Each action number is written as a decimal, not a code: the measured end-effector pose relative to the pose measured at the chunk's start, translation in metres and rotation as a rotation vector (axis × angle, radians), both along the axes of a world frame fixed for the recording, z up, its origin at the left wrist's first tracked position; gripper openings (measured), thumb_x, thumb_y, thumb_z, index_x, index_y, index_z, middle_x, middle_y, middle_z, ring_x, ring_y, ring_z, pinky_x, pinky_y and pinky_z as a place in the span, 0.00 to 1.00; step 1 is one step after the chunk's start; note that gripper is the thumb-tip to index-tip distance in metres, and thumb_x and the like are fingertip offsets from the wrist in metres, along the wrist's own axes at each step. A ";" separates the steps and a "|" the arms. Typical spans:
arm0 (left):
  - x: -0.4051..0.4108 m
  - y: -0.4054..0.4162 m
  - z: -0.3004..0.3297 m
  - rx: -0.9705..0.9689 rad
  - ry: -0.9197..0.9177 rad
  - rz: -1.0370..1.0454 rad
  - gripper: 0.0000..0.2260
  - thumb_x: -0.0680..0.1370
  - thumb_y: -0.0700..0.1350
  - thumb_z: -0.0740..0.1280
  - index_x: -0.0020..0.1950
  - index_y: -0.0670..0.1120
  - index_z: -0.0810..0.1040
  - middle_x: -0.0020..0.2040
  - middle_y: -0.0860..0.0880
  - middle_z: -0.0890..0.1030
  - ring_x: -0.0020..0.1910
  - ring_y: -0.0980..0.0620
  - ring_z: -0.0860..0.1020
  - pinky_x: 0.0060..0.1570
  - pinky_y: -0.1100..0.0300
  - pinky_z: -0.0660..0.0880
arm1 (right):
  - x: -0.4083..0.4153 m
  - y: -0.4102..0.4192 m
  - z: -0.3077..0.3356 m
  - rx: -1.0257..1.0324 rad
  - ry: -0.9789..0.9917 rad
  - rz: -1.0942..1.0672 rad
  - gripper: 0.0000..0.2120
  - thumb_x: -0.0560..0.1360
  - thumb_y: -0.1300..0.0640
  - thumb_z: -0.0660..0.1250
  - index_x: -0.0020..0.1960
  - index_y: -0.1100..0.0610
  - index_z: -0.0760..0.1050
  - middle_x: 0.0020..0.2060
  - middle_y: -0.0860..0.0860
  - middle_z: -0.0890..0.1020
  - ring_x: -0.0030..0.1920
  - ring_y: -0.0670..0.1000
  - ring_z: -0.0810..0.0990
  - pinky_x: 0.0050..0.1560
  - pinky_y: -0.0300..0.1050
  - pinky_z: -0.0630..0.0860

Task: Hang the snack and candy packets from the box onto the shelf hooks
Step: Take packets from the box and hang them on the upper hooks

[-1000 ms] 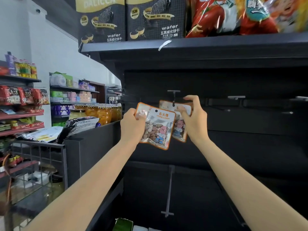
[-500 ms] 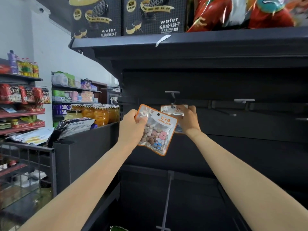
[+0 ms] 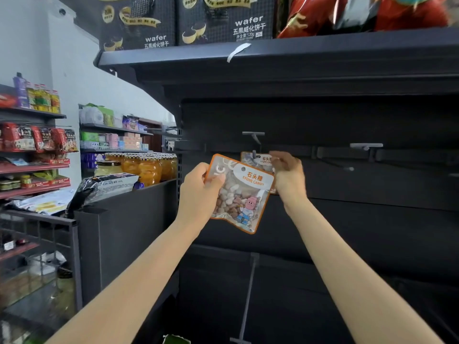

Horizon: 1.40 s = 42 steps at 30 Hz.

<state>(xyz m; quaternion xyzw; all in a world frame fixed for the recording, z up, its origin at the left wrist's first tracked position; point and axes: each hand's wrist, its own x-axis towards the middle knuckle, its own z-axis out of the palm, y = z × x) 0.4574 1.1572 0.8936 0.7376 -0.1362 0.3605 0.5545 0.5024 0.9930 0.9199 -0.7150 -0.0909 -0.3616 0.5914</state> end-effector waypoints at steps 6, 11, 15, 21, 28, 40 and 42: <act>-0.023 -0.016 0.001 -0.223 -0.127 -0.226 0.12 0.79 0.38 0.64 0.60 0.49 0.69 0.49 0.48 0.82 0.45 0.53 0.83 0.37 0.58 0.81 | -0.092 0.000 -0.015 -0.006 -0.344 0.200 0.09 0.79 0.57 0.62 0.58 0.46 0.72 0.48 0.47 0.81 0.49 0.45 0.81 0.46 0.39 0.79; -0.022 -0.031 0.003 -0.191 -0.281 -0.312 0.21 0.80 0.41 0.62 0.67 0.61 0.63 0.50 0.45 0.81 0.47 0.49 0.83 0.41 0.54 0.81 | -0.085 0.004 -0.010 -0.134 -0.387 0.058 0.12 0.79 0.61 0.62 0.55 0.44 0.74 0.50 0.48 0.79 0.43 0.44 0.80 0.36 0.31 0.75; -0.011 -0.032 0.003 -0.057 -0.330 -0.142 0.15 0.81 0.37 0.59 0.64 0.50 0.74 0.53 0.58 0.77 0.52 0.62 0.78 0.38 0.69 0.77 | -0.079 0.009 -0.005 -0.152 -0.335 0.030 0.12 0.80 0.63 0.60 0.49 0.47 0.77 0.47 0.47 0.77 0.39 0.32 0.76 0.35 0.25 0.71; 0.003 -0.032 -0.006 -0.058 -0.228 -0.157 0.16 0.81 0.39 0.59 0.67 0.53 0.73 0.58 0.53 0.78 0.52 0.59 0.79 0.41 0.67 0.78 | -0.064 0.009 -0.015 -0.142 -0.277 0.019 0.11 0.80 0.62 0.60 0.53 0.49 0.79 0.48 0.46 0.75 0.45 0.40 0.76 0.35 0.25 0.72; 0.045 -0.037 0.004 0.198 -0.042 0.027 0.21 0.80 0.40 0.60 0.71 0.56 0.67 0.55 0.46 0.70 0.46 0.55 0.73 0.48 0.71 0.70 | -0.022 0.000 -0.017 -0.270 -0.144 -0.067 0.17 0.77 0.66 0.63 0.65 0.55 0.74 0.61 0.49 0.66 0.47 0.42 0.72 0.45 0.26 0.73; 0.120 -0.068 0.026 0.452 0.268 0.052 0.23 0.79 0.42 0.61 0.73 0.55 0.62 0.67 0.42 0.62 0.59 0.42 0.72 0.53 0.59 0.70 | 0.059 -0.017 -0.011 -0.501 0.118 -0.136 0.31 0.76 0.71 0.57 0.76 0.55 0.57 0.72 0.56 0.56 0.72 0.57 0.58 0.72 0.48 0.62; 0.125 -0.069 0.026 0.458 0.257 0.035 0.27 0.79 0.43 0.61 0.76 0.57 0.57 0.68 0.42 0.63 0.63 0.42 0.70 0.54 0.60 0.68 | 0.063 -0.018 -0.010 -0.524 0.139 -0.134 0.32 0.76 0.72 0.57 0.77 0.54 0.54 0.73 0.56 0.54 0.72 0.58 0.56 0.73 0.48 0.60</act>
